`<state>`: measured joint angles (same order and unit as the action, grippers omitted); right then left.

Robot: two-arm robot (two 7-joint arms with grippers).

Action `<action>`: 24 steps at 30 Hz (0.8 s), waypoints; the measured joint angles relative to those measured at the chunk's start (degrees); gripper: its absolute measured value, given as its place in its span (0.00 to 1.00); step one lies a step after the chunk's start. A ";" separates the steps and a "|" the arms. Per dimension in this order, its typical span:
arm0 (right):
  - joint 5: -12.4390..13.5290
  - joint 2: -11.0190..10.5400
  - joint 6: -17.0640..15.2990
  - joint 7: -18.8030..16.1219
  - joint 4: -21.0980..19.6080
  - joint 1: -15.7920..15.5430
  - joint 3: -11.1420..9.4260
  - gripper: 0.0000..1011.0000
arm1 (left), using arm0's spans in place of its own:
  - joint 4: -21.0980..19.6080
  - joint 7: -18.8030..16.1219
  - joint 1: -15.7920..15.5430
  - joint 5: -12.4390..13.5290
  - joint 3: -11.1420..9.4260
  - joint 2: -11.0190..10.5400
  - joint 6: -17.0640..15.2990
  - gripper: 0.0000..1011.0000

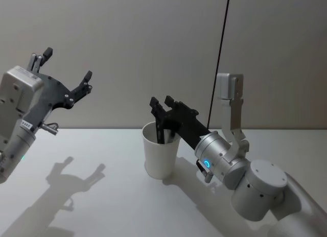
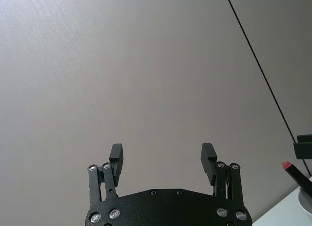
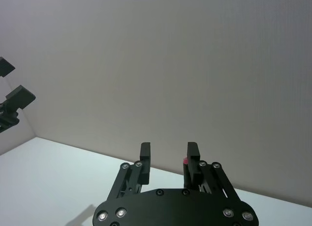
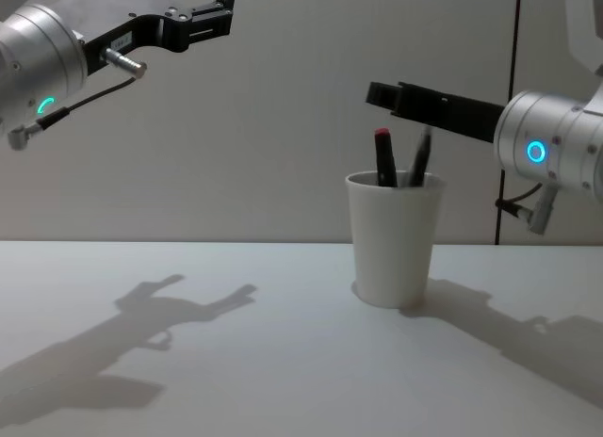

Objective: Place the pen into the pen holder.

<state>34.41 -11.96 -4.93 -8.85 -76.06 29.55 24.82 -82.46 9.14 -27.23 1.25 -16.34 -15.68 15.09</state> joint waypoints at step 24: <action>0.14 -0.72 0.53 -0.06 -3.28 -1.23 -1.66 0.99 | -0.01 -0.13 0.03 0.10 0.03 0.00 0.00 0.99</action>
<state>34.55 -12.68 -4.40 -8.92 -79.34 28.32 23.16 -82.47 9.01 -27.20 1.34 -16.31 -15.67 15.09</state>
